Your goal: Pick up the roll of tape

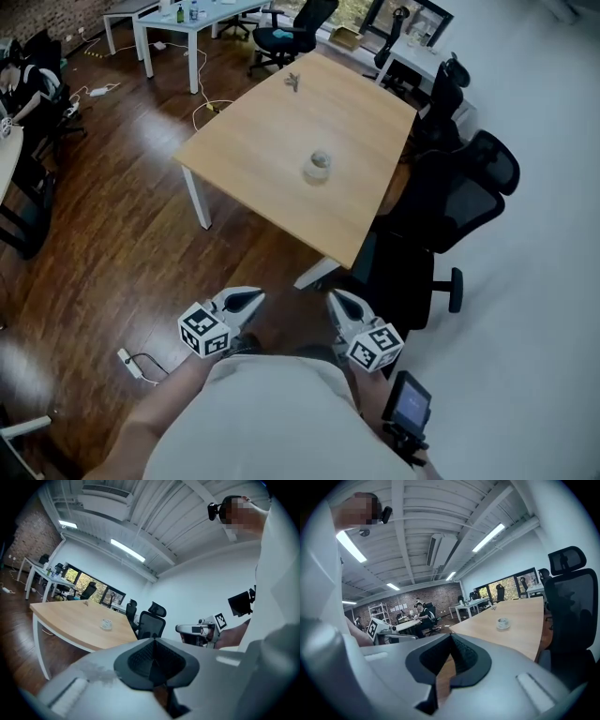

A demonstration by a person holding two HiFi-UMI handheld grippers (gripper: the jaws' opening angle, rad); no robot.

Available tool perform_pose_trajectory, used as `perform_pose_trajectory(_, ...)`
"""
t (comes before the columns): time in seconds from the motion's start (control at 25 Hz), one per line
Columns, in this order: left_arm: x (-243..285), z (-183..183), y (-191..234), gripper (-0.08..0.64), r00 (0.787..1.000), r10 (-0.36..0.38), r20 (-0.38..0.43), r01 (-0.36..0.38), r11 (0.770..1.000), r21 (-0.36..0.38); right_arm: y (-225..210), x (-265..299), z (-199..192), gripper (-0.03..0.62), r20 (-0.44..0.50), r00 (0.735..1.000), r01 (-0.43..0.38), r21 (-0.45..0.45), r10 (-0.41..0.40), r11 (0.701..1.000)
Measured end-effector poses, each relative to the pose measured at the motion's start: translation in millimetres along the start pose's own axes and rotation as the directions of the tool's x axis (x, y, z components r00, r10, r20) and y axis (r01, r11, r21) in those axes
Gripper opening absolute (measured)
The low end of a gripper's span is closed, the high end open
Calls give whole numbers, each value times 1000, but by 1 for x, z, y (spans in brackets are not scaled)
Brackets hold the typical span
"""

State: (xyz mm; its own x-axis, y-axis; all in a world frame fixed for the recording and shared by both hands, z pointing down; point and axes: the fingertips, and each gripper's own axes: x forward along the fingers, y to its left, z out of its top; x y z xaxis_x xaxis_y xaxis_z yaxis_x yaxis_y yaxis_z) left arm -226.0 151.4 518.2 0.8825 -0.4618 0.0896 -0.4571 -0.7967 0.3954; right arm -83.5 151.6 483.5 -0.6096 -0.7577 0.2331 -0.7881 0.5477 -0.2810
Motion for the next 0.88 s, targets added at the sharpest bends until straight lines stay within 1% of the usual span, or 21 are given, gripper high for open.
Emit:
perform_pose_trajectory(0.12,-8,9,11,5,999,43,-1,-43,999,-20,3,10,8,6,-13,1000,-6,4,6,1000)
perform_pose_trajectory(0.2,-12,6,14,5,999,51,-8,-51,998,-29,5,12,4,6,-20,1000,-8,14,8,1000)
perform_pose_trajectory(0.32,-10,8,25,5,999,53,-7,-53,998,-19,1,19,4,6,-14,1000,-14,14,14,1000)
perform_pose_trajectory(0.56,4,14,43,5,998,68,-14,-68,998,-15,-22,37,5,6,-22,1000,-16,44,17,999)
perform_pose_trajectory(0.76,19,26,65,5,995,100,-28,-99,995,17,-43,66,19,6,-4,999,-52,37,52,998)
perform_pose_trajectory(0.88,35,34,80,5,993,107,-54,-106,994,25,-59,84,28,6,-5,998,-64,43,65,997)
